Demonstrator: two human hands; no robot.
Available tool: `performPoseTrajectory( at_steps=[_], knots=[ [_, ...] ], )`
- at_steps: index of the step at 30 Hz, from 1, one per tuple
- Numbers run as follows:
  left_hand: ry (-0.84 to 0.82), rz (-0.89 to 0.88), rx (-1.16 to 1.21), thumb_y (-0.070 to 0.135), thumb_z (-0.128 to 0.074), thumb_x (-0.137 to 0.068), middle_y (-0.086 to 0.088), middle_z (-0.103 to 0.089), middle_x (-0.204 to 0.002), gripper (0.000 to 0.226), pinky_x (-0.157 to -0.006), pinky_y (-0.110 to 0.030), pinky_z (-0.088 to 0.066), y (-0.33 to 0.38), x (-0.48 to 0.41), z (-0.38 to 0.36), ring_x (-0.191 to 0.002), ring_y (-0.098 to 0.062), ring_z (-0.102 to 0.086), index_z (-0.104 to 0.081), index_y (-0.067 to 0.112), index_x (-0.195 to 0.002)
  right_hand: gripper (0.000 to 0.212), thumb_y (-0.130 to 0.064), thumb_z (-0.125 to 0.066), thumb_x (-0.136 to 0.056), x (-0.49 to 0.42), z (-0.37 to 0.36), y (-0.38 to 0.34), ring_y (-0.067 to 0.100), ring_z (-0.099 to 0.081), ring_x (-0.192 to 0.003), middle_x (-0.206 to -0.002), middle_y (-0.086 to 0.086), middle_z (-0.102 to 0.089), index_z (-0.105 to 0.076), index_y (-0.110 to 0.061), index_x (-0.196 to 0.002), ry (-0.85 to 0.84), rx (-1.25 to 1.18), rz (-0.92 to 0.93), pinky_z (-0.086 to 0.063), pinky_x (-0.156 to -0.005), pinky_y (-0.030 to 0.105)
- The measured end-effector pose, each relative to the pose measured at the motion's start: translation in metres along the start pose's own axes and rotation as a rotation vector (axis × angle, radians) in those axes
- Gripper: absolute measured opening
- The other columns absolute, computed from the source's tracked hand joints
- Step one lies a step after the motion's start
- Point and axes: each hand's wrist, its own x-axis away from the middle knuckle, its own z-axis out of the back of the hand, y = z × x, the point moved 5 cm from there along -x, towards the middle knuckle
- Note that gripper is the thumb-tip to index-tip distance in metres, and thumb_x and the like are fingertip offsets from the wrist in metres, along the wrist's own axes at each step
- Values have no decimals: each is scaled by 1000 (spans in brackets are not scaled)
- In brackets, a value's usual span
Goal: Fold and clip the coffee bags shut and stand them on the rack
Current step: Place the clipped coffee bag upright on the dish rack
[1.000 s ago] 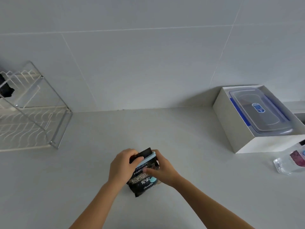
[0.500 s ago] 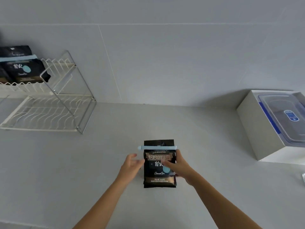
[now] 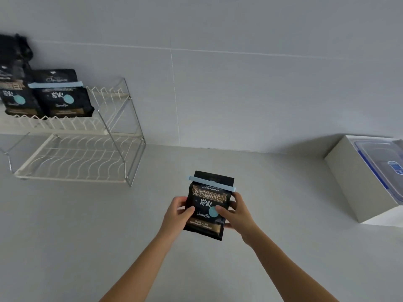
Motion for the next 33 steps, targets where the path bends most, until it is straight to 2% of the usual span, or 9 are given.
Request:
performPoseTrajectory(
  at_steps=[5, 9, 15, 18, 20, 23, 25, 29, 33],
  knots=[
    [124, -127, 13, 27, -60, -87, -4, -61, -113, 31, -71, -26, -53, 24, -7, 54, -100, -17, -61, -55, 25, -118, 52, -13, -71, -81, -5, -40, -45, 19, -69, -95, -115, 2, -64, -42, -26, -123, -40, -9, 110, -60, -67, 32],
    [179, -259, 52, 28, -61, -87, 2, -60, -112, 31, -70, -18, -49, 48, -7, 95, -97, -5, -59, -56, 28, -118, 53, -12, -71, -81, -10, -71, -81, 20, -69, -96, -115, 4, -66, -43, -24, -124, -84, -38, 180, -59, -66, 31],
    [141, -355, 111, 24, -55, -91, 12, -52, -115, 30, -72, -12, -45, 74, -3, 161, -102, 4, -54, -52, 40, -116, 57, -10, -72, -78, -22, -133, -127, 18, -69, -97, -113, 3, -67, -42, -25, -125, -127, -33, 306, -58, -66, 28],
    [134, -383, 144, 40, -48, -90, 13, -51, -120, 24, -68, -7, -48, 90, 1, 197, -106, 2, -53, -50, 51, -111, 59, -11, -73, -77, -30, -168, -151, 20, -67, -102, -113, 2, -67, -41, -28, -123, -141, -19, 367, -59, -69, 29],
    [149, -404, 149, 54, -42, -82, 11, -51, -126, 30, -77, -11, -46, 103, 4, 223, -113, -3, -52, -48, 55, -111, 55, -13, -73, -78, -35, -193, -168, 20, -66, -104, -114, 2, -67, -42, -30, -121, -163, -11, 415, -59, -72, 31],
    [174, -426, 132, 59, -39, -81, 9, -46, -137, 48, -90, -21, -40, 119, 0, 259, -122, -10, -47, -45, 45, -126, 55, -14, -72, -79, -41, -228, -197, 17, -63, -107, -118, -1, -63, -42, -32, -121, -148, 44, 521, -59, -78, 32],
    [178, -441, 136, 51, -38, -90, 11, -43, -138, 43, -83, -15, -39, 130, -6, 278, -118, -7, -46, -39, 42, -131, 59, -17, -73, -78, -44, -249, -220, 14, -58, -111, -123, -7, -55, -41, -32, -125, -89, 112, 604, -58, -82, 33],
    [169, -481, 149, 37, -36, -97, 21, -36, -127, 43, -63, -4, -41, 160, -17, 301, -98, 13, -45, -27, 43, -139, 63, -21, -75, -77, -50, -279, -264, 14, -54, -112, -122, -2, -50, -41, -30, -129, -18, 174, 724, -57, -82, 34],
    [145, -582, 208, 35, -40, -96, 36, -37, -114, 34, -56, 7, -40, 196, -25, 326, -85, 36, -44, -31, 57, -120, 61, -24, -76, -75, -57, -302, -301, 13, -56, -110, -108, -15, -56, -40, -32, -124, -40, 183, 801, -57, -82, 34]
  ],
)
